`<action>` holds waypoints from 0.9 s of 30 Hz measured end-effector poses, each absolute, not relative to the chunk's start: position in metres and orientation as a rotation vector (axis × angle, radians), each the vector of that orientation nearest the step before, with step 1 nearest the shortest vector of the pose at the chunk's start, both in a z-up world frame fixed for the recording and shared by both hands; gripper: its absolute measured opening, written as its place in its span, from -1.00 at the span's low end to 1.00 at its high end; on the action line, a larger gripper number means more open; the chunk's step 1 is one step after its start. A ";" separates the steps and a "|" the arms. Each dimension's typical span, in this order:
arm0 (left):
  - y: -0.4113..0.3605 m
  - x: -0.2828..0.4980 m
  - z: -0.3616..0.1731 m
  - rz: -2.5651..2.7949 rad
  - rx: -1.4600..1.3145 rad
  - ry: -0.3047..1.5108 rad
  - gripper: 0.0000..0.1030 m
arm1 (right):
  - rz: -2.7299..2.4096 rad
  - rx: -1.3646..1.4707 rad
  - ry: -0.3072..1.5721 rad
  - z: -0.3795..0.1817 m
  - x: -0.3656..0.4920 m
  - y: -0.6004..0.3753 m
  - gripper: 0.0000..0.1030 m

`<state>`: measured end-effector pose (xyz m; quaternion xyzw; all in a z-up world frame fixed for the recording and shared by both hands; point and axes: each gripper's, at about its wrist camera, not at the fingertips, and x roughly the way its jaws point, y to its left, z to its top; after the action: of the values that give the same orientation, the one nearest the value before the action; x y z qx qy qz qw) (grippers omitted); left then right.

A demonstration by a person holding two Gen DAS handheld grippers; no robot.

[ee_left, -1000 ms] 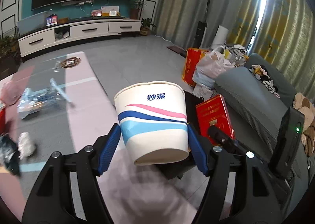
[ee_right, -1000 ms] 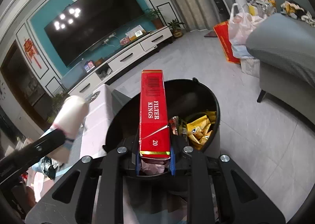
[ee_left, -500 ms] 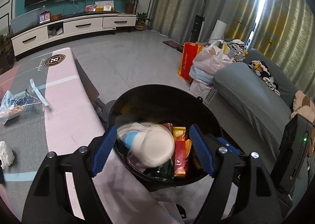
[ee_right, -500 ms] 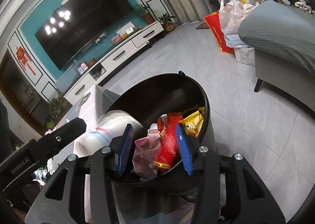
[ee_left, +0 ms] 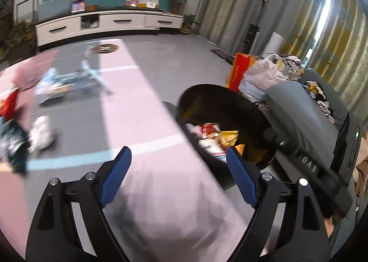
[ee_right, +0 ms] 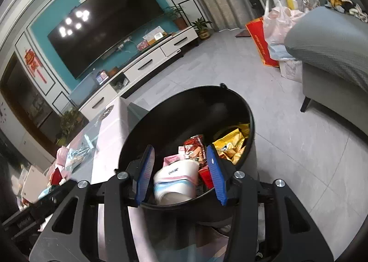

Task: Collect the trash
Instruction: 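Carry the cup and red box over the black bin and release both, then move both tools back over the table toward the grey bag and tissue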

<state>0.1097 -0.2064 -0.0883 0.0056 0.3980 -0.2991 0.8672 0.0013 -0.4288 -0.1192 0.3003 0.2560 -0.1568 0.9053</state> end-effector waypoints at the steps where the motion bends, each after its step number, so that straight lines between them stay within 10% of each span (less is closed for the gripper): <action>1: -0.198 0.107 -0.088 -0.613 0.014 0.829 0.69 | -0.317 0.607 0.530 -0.117 0.002 -0.425 -0.08; 27: 0.035 0.091 -0.097 -0.206 -0.238 0.791 0.73 | 0.116 0.270 0.761 -0.096 0.069 -0.246 0.03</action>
<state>0.0911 0.0346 -0.0974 -0.1154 0.3839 -0.0999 0.9107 0.0686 -0.2456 -0.0963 0.1312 0.3700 0.0563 0.9180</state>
